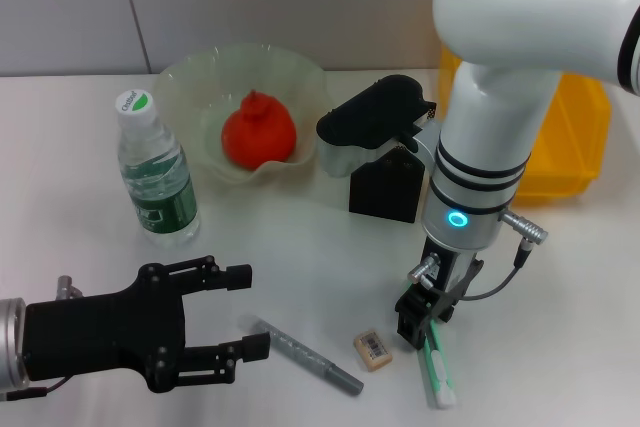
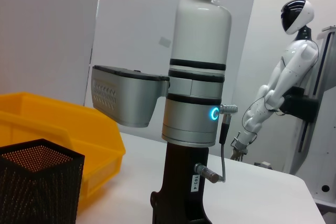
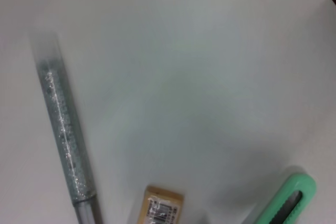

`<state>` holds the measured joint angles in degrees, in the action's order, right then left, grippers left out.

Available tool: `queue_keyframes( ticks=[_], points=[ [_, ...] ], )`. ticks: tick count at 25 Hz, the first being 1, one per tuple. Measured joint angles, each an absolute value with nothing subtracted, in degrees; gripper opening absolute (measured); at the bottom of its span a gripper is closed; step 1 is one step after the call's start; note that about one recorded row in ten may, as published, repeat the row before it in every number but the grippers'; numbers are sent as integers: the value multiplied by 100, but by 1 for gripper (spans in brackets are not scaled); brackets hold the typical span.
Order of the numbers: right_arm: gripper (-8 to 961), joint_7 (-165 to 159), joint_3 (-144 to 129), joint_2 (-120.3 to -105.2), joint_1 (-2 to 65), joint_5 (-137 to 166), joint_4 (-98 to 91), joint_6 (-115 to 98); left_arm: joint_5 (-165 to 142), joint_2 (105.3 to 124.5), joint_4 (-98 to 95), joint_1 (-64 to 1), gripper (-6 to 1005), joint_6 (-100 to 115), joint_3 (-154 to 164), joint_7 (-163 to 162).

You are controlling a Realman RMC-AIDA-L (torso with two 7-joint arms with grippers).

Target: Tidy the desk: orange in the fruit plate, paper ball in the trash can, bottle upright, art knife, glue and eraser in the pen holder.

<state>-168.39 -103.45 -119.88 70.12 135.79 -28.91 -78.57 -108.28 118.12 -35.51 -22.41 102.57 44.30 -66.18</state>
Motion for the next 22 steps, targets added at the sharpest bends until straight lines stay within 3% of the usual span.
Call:
queue_keyframes(
  ticks=[2,20,22],
  points=[
    [468,-16840,-10344,-11988,7013,13579,-2891,-7857,-10828,11812,-3551,-2242,777,10257,4429,-6618],
    [408,-16841,-10338,-11988,7012,13563,-2891,-7863,-10828,11812,-3551,-2254,777,10280,4429,-6618],
    [343,-16841,-10336,-11988,7012,13562,-2891,-7864,-10828,11812,-3551,-2259,777,10281,4429,-6618]
  ],
)
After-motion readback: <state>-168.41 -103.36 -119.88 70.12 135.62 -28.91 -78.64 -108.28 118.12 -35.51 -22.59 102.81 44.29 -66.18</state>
